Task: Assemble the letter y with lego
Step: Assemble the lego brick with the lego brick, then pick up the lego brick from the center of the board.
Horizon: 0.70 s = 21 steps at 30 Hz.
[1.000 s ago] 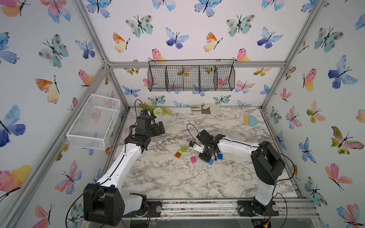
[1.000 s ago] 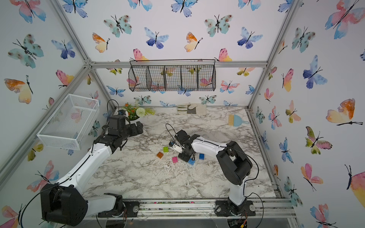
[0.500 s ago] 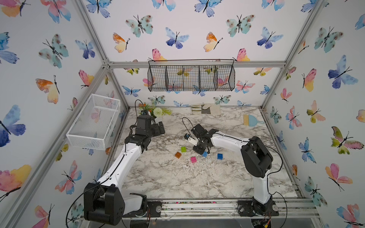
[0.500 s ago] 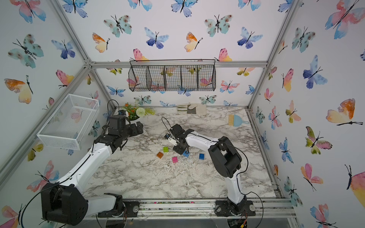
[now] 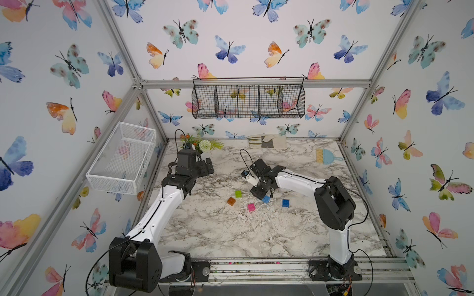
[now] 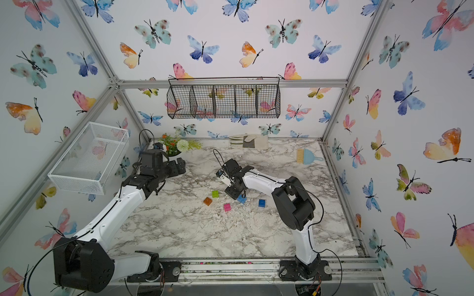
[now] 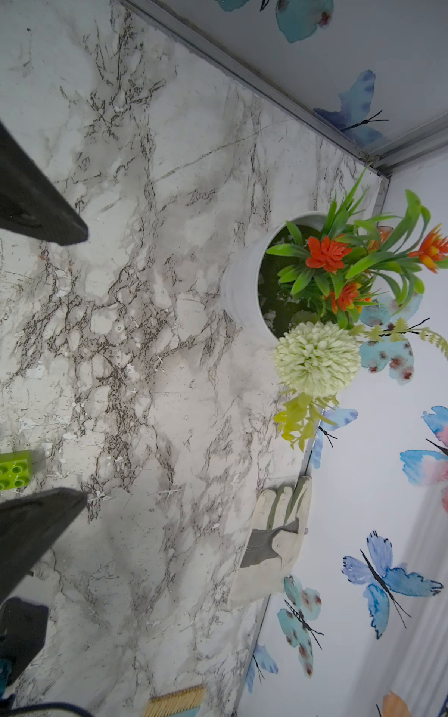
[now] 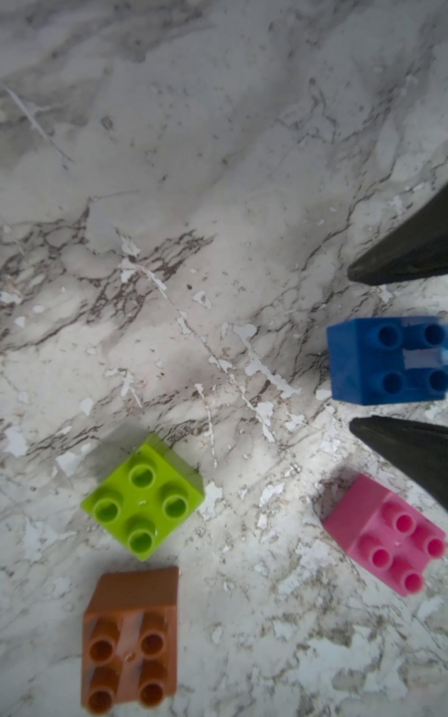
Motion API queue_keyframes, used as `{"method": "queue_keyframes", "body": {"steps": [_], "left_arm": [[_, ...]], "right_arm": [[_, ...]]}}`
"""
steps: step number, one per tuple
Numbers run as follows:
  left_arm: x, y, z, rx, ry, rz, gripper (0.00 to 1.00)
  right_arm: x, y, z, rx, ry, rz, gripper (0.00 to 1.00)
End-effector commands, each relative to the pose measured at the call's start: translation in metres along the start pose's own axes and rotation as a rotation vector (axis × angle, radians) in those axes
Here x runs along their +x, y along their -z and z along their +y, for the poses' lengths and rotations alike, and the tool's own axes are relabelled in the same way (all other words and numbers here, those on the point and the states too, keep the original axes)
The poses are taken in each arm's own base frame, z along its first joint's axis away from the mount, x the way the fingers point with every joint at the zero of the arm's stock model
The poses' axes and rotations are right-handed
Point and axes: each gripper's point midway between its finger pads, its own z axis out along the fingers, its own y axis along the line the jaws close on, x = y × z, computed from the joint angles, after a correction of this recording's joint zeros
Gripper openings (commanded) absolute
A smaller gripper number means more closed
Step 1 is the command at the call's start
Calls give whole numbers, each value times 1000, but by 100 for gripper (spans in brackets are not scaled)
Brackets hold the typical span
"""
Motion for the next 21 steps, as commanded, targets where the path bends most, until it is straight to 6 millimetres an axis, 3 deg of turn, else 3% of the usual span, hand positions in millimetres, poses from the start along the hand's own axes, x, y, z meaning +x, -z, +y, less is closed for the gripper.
{"method": "queue_keyframes", "body": {"steps": [1, 6, 11, 16, 21], "left_arm": [[3, -1, -1, 12, 5, 13, 98], [3, 0, -2, 20, 8, 15, 98], [3, 0, -5, 31, 3, 21, 99], [3, 1, -1, 13, 4, 16, 99], [4, 0, -2, 16, 5, 23, 98]], "right_arm": [[-16, 40, -13, 58, -110, -99, 63], [29, 61, -48, 288, -405, -44, 67], [80, 44, -52, 226, -686, 83, 62], [111, 30, -64, 267, -752, 157, 61], [128, 30, -71, 261, -793, 190, 60]]}}
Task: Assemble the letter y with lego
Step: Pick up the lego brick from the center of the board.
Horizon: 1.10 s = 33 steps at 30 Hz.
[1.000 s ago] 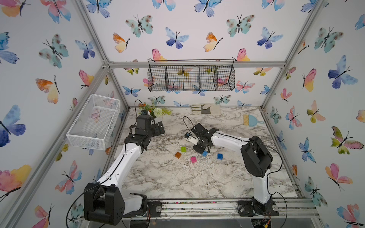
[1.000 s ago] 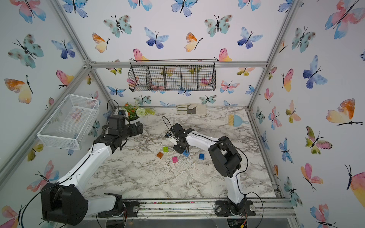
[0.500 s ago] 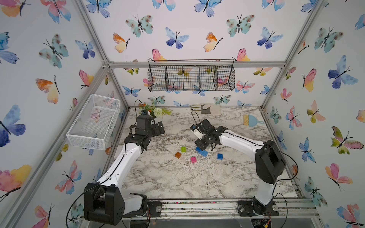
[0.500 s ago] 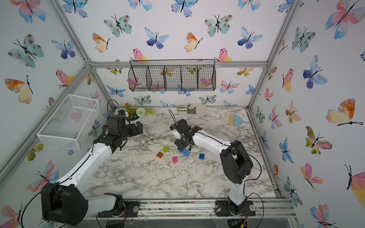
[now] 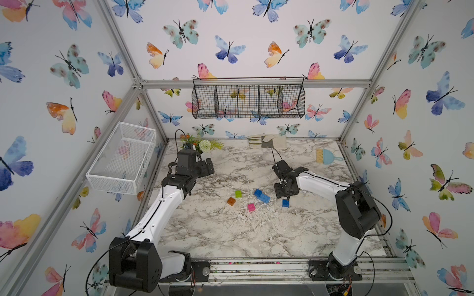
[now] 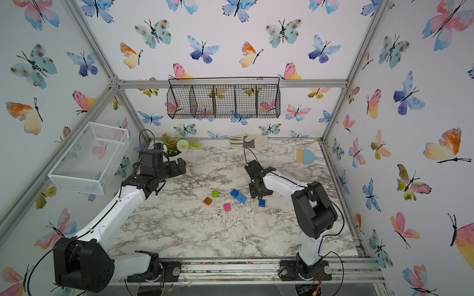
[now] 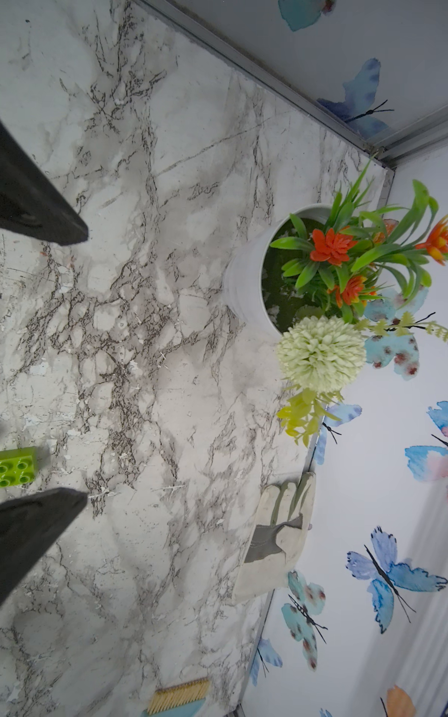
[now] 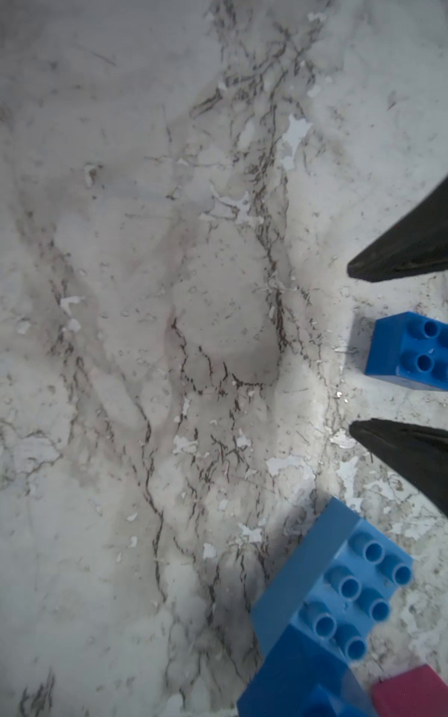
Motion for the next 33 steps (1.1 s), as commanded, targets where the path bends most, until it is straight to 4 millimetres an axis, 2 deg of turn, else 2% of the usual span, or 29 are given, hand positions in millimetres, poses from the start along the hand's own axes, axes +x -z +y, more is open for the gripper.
{"method": "queue_keyframes", "body": {"steps": [1, 8, 12, 17, 21, 26, 33], "left_arm": [[2, -1, 0, 4, 6, 17, 98], [3, -2, 0, 5, 6, 21, 99], [3, -2, 0, 6, 7, 19, 98], [3, -2, 0, 5, 7, 22, 98], [3, -2, 0, 5, 7, 20, 98], [4, -2, 0, 5, 7, 25, 98], [4, -3, 2, -3, 5, 24, 98]], "right_arm": [[11, -2, -12, 7, -56, 41, 59], [37, -15, -11, -73, -105, 126, 51], [41, -17, -7, -91, -106, 139, 48], [41, -12, -5, -119, -106, 126, 48], [36, -1, -6, -132, -80, 75, 54], [49, -1, -12, -108, -26, 126, 54], [65, -6, -9, -128, -13, 173, 49]]}}
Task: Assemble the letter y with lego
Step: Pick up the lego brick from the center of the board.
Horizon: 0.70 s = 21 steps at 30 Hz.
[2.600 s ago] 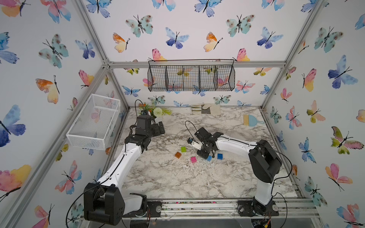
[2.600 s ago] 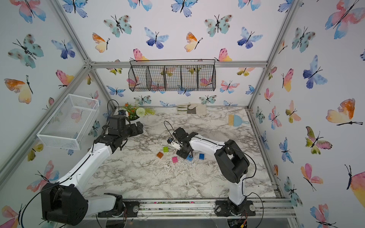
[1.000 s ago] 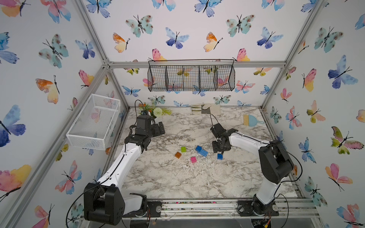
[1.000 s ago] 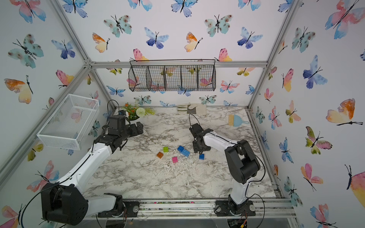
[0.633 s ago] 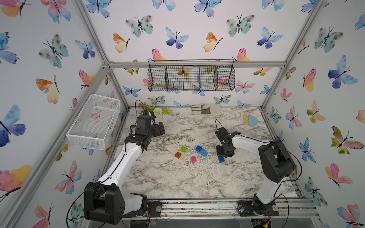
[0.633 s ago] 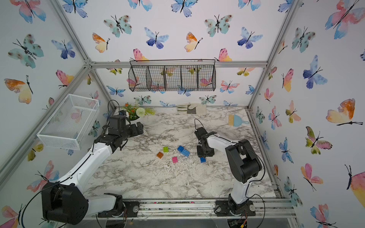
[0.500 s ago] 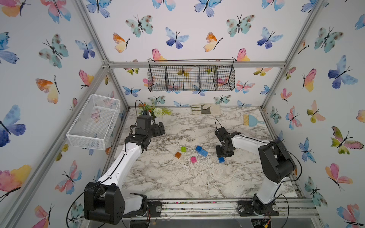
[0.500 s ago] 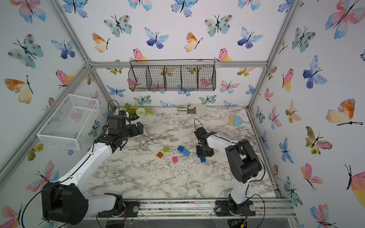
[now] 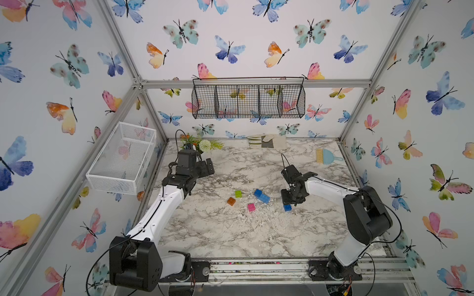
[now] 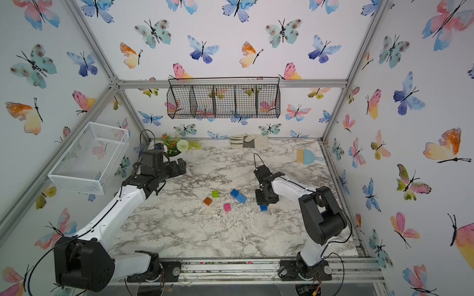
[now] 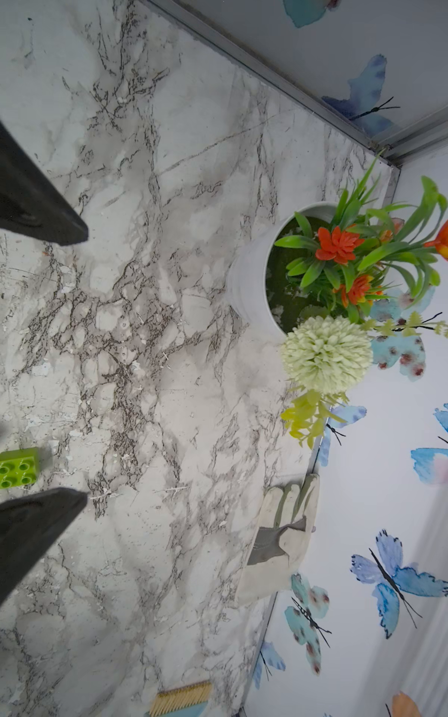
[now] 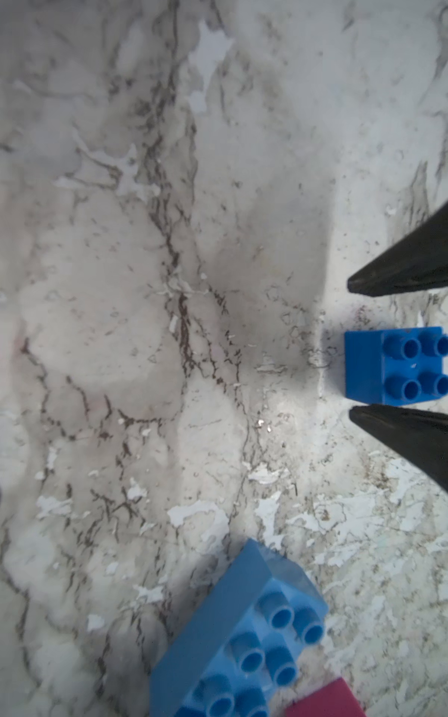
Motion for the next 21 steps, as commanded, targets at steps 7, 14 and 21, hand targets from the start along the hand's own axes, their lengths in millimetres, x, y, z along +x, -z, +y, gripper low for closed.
{"method": "queue_keyframes", "body": {"steps": [7, 14, 21], "left_arm": [[3, -2, 1, -2, 3, 22, 98], [4, -3, 1, 1, 3, 25, 98], [6, -4, 1, 1, 4, 32, 98]], "right_arm": [[21, -7, 5, -39, 53, 73, 49], [22, -1, 8, -47, 143, 60, 54], [24, 11, 6, -36, 263, 42, 56]]}}
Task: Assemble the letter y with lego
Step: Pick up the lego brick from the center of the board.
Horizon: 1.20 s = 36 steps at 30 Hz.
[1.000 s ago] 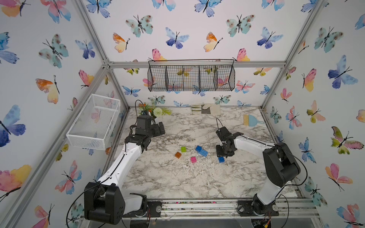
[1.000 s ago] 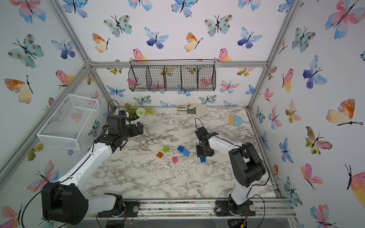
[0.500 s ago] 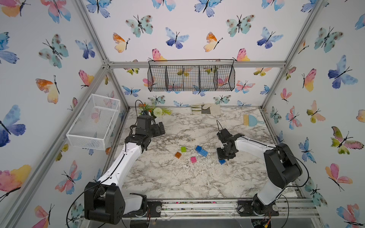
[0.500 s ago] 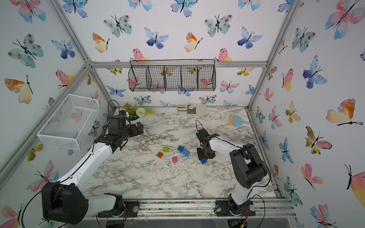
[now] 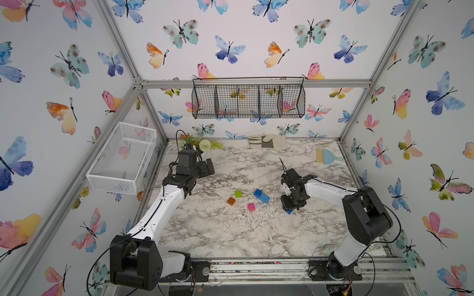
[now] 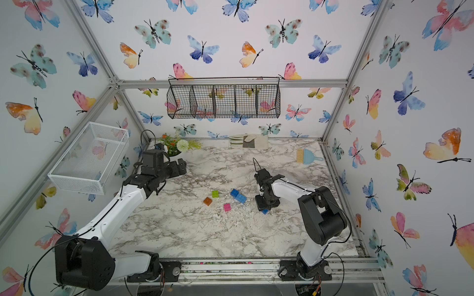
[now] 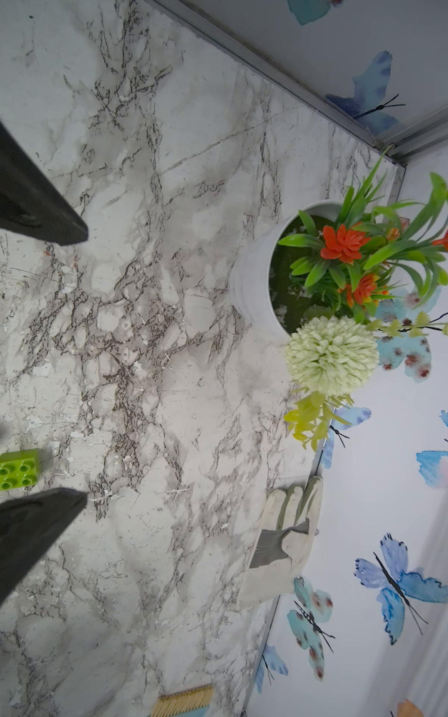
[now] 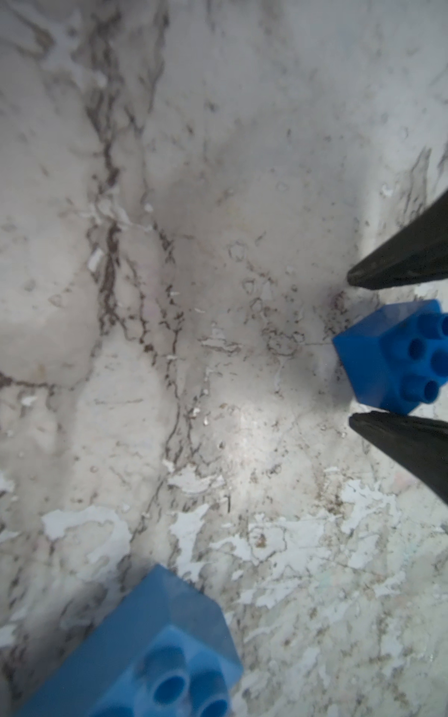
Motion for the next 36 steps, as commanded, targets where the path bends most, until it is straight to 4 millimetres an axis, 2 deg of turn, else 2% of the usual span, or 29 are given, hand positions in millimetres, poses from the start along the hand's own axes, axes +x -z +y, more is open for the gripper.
{"method": "queue_keyframes", "body": {"steps": [1, 5, 12, 17, 25, 36], "left_arm": [[3, -2, 1, 3, 4, 23, 99], [3, -2, 0, 5, 6, 26, 98], [2, -1, 1, -2, 4, 19, 98], [3, -2, 1, 2, 6, 23, 98], [4, -2, 1, -2, 5, 23, 98], [4, -3, 0, 3, 8, 27, 98]], "right_arm": [[2, 16, 2, -1, 85, -28, 56], [-1, 22, 2, 0, 95, -66, 58], [11, 14, 2, 11, 95, 41, 59], [14, 17, -1, 42, 113, 59, 59], [21, -1, -4, 64, 130, 113, 59], [8, 0, -2, 57, 142, 49, 41]]}}
